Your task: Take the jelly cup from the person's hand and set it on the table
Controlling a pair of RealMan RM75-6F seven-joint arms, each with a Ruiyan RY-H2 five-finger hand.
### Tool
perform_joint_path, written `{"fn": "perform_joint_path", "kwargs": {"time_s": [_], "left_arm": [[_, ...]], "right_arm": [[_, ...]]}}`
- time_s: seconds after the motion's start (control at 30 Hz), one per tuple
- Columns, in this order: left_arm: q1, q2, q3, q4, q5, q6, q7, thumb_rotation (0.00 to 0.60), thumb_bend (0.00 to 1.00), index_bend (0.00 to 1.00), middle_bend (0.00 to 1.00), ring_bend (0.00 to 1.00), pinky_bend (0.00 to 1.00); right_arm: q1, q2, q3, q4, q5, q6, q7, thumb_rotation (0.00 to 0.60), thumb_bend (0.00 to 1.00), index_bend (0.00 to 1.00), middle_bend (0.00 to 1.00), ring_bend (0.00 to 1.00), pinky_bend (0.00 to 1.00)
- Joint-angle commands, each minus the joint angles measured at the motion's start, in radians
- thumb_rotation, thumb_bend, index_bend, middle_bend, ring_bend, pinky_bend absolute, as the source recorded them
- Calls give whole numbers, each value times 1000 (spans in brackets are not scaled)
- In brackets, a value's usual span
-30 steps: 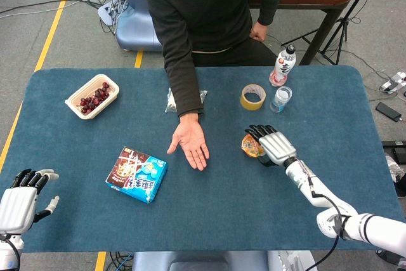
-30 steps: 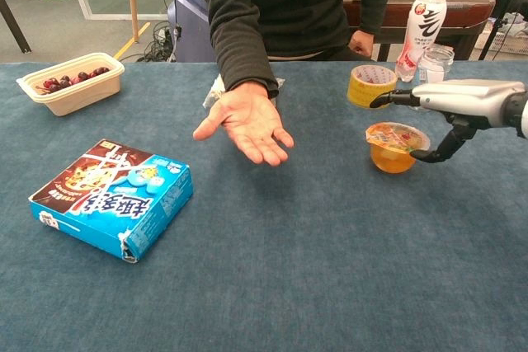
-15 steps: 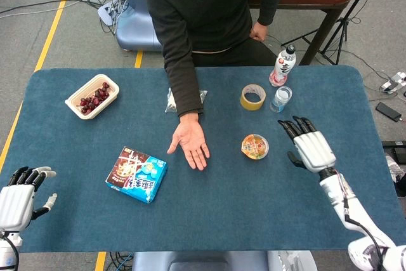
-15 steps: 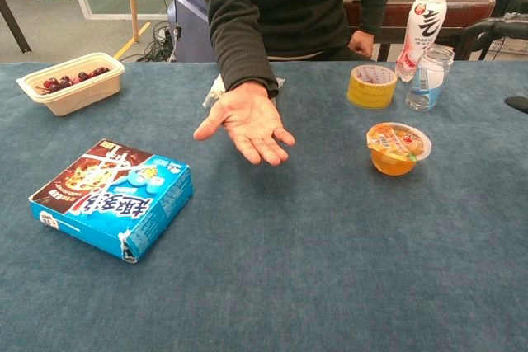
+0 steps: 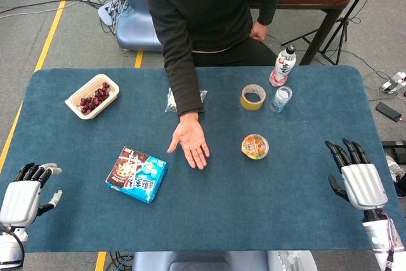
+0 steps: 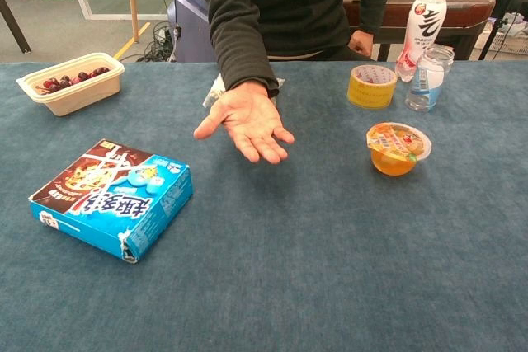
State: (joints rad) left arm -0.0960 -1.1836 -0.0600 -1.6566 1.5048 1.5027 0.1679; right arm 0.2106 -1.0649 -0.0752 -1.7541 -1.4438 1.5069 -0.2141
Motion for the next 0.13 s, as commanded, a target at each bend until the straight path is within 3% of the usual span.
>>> {"fn": "perform_joint_path", "kwargs": {"time_s": [0.03, 0.13], "left_arm": [[-4, 0, -1, -1, 0, -3, 1, 600, 300, 351, 285, 229, 130], [-6, 0, -2, -3, 0, -4, 1, 600, 300, 351, 285, 229, 130]], "right_arm": [[-24, 6, -2, -1, -7, 11, 11, 600, 390, 52, 185, 26, 90], [-30, 10, 5, 0, -14, 5, 16, 600, 390, 52, 185, 26, 90]]}}
